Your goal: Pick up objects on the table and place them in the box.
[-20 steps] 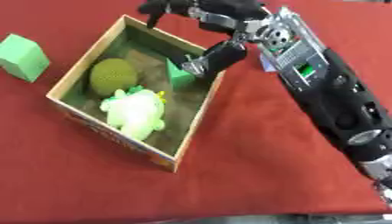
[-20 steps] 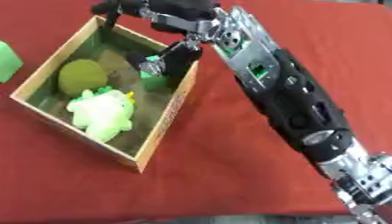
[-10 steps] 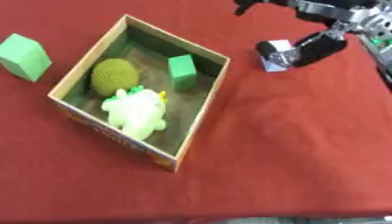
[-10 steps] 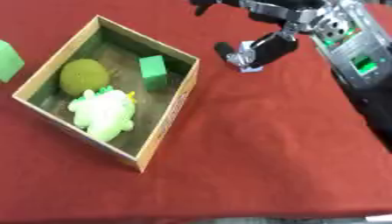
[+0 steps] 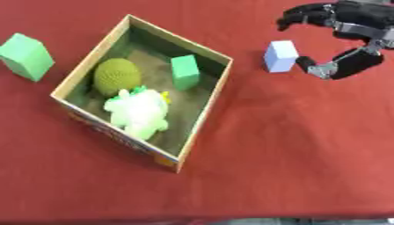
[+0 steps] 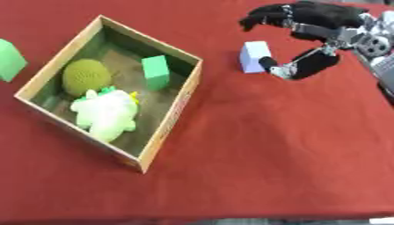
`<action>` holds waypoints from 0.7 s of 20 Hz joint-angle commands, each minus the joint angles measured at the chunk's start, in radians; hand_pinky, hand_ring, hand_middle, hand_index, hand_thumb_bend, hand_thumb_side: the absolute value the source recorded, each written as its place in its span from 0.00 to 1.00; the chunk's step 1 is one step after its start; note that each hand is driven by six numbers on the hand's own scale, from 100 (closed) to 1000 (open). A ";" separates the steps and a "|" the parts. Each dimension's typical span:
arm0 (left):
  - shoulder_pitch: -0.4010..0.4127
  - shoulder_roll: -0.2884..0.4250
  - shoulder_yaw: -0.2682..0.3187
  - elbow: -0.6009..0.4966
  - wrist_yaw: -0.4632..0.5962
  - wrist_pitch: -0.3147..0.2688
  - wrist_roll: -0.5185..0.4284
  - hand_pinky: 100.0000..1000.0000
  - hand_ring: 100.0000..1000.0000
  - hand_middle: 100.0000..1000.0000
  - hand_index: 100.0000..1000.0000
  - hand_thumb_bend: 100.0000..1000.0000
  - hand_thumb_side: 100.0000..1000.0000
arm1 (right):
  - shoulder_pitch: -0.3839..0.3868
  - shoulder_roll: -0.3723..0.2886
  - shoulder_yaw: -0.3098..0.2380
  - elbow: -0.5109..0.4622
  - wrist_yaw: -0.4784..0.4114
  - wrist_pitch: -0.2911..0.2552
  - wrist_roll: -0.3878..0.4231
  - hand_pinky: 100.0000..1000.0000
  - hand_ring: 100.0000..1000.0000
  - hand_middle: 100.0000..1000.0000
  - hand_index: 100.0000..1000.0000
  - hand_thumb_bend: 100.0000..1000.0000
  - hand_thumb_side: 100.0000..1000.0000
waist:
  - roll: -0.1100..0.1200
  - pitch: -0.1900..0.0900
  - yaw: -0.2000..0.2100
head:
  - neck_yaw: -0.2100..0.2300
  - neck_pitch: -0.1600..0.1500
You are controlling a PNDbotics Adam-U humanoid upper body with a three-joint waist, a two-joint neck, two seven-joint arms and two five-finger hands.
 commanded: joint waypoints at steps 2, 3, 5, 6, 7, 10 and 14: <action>-0.005 0.017 0.006 -0.020 0.002 0.004 -0.004 0.85 0.93 0.78 0.88 0.00 0.68 | -0.031 -0.040 -0.020 0.061 0.015 0.006 0.008 1.00 1.00 0.83 1.00 0.00 0.23 | -0.009 -0.022 0.002 | -0.001 -0.002; -0.005 0.017 0.006 -0.020 0.002 0.005 -0.005 0.86 0.93 0.79 0.88 0.00 0.68 | -0.037 -0.037 -0.020 0.076 0.017 0.011 0.009 1.00 1.00 0.83 1.00 0.00 0.26 | -0.009 -0.021 0.002 | -0.002 -0.002; -0.005 0.016 0.006 -0.020 0.002 0.007 -0.005 0.86 0.93 0.79 0.88 0.00 0.68 | -0.048 -0.034 -0.022 0.103 0.023 0.027 0.004 1.00 1.00 0.83 1.00 0.00 0.34 | -0.009 -0.019 0.003 | -0.002 -0.004; -0.005 0.016 0.006 -0.020 0.002 0.007 -0.006 0.86 0.93 0.79 0.88 0.00 0.68 | -0.054 -0.033 -0.024 0.115 0.030 0.039 -0.005 1.00 1.00 0.83 1.00 0.00 0.36 | -0.010 -0.018 0.003 | -0.003 -0.004; -0.005 0.016 0.006 -0.020 0.002 0.007 -0.006 0.86 0.93 0.79 0.88 0.00 0.68 | -0.058 -0.032 -0.026 0.126 0.037 0.051 -0.017 1.00 1.00 0.83 1.00 0.00 0.39 | -0.010 -0.017 0.003 | -0.003 -0.005; -0.006 0.015 0.006 -0.020 0.002 0.007 -0.007 0.86 0.93 0.79 0.88 0.00 0.68 | -0.071 -0.028 -0.025 0.157 0.060 0.084 -0.051 1.00 1.00 0.83 1.00 0.00 0.40 | -0.011 -0.013 0.004 | -0.004 -0.008; -0.008 0.014 0.006 -0.020 0.001 0.007 -0.007 0.86 0.93 0.79 0.88 0.00 0.68 | -0.081 -0.026 -0.017 0.189 0.077 0.106 -0.059 1.00 1.00 0.84 1.00 0.00 0.43 | -0.013 -0.007 0.004 | -0.006 -0.010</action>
